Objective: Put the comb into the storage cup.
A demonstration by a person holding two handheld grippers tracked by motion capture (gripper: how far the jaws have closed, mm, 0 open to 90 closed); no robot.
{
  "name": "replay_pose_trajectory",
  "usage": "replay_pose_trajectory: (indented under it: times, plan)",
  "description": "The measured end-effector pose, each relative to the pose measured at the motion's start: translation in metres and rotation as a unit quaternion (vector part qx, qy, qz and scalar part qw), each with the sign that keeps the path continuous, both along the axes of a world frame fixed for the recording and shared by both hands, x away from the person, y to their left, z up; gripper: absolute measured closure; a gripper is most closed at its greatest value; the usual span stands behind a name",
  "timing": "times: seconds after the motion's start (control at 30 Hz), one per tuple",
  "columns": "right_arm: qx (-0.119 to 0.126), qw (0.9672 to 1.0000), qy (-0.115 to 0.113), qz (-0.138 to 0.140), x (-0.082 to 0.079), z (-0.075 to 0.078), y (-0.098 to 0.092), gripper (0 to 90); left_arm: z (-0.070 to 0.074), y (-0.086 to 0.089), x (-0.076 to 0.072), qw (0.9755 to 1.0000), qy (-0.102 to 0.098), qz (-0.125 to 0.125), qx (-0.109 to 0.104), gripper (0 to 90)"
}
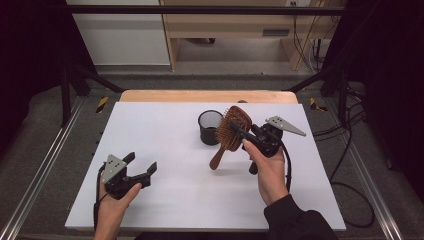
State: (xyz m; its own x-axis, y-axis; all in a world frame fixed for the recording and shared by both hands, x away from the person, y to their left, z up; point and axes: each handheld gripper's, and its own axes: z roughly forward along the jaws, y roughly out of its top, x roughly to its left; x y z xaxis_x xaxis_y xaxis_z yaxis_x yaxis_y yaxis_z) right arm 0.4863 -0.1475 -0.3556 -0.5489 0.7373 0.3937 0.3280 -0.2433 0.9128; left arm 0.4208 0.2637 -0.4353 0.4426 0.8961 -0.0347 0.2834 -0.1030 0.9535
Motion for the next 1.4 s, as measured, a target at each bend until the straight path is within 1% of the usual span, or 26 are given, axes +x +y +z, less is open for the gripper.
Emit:
replay_pose_trajectory:
  times: [0.1,0.17,0.23,0.37,0.43,0.57,0.63,0.73,0.8,0.97,1.07,1.13,1.23,1.33,1.4]
  plan:
    - [-0.001,1.0000,-0.001,-0.004,0.002,0.003,-0.001,51.2,0.000,0.012,-0.004,1.0000,-0.003,0.003,-0.002,10.2]
    - [0.001,1.0000,-0.001,-0.006,0.003,0.005,-0.001,51.2,0.000,0.020,-0.007,0.9999,-0.010,0.003,0.004,9.0]
    - [0.004,0.9999,0.001,-0.010,0.006,0.007,-0.002,51.1,0.000,0.026,-0.009,0.9999,-0.012,0.003,0.008,8.3]
    - [0.007,0.9998,0.001,-0.016,0.011,0.014,-0.004,51.1,-0.002,0.033,-0.010,0.9999,-0.008,0.009,0.001,8.1]
    - [0.012,0.9998,-0.001,-0.018,0.014,0.021,-0.004,51.1,-0.003,0.034,-0.008,0.9999,-0.006,0.011,0.001,8.1]
    - [0.017,0.9997,-0.008,-0.019,0.019,0.033,-0.002,51.0,-0.005,0.033,-0.007,1.0000,-0.004,0.003,0.004,7.5]
    - [0.024,0.9994,-0.011,-0.022,0.023,0.040,-0.001,51.0,-0.006,0.033,-0.007,1.0000,-0.005,0.002,0.006,7.0]
    - [0.032,0.9991,-0.018,-0.021,0.030,0.052,0.000,50.9,-0.007,0.033,-0.005,1.0000,-0.002,0.001,0.005,6.6]
    - [0.031,0.9990,-0.021,-0.023,0.035,0.059,0.000,50.9,-0.008,0.033,-0.004,1.0000,0.000,0.000,0.006,6.5]
    - [0.033,0.9986,-0.031,-0.026,0.048,0.079,0.004,50.9,-0.008,0.032,-0.004,0.9999,-0.002,0.001,0.012,5.9]
    - [0.034,0.9983,-0.037,-0.029,0.055,0.090,0.008,50.8,-0.008,0.033,-0.003,0.9999,-0.004,0.004,0.013,5.9]
    - [0.030,0.9982,-0.041,-0.032,0.061,0.096,0.012,50.8,-0.008,0.033,-0.004,0.9999,-0.006,0.002,0.016,5.8]
    - [0.020,0.9982,-0.043,-0.036,0.067,0.104,0.018,50.8,-0.008,0.034,-0.004,0.9999,-0.007,0.003,0.012,5.7]
    - [0.009,0.9981,-0.046,-0.039,0.074,0.109,0.024,50.7,-0.008,0.034,-0.004,0.9999,-0.006,0.001,0.013,5.7]
    - [0.009,0.9982,-0.046,-0.039,0.078,0.110,0.027,50.7,-0.008,0.034,-0.004,0.9999,-0.007,0.000,0.012,5.7]
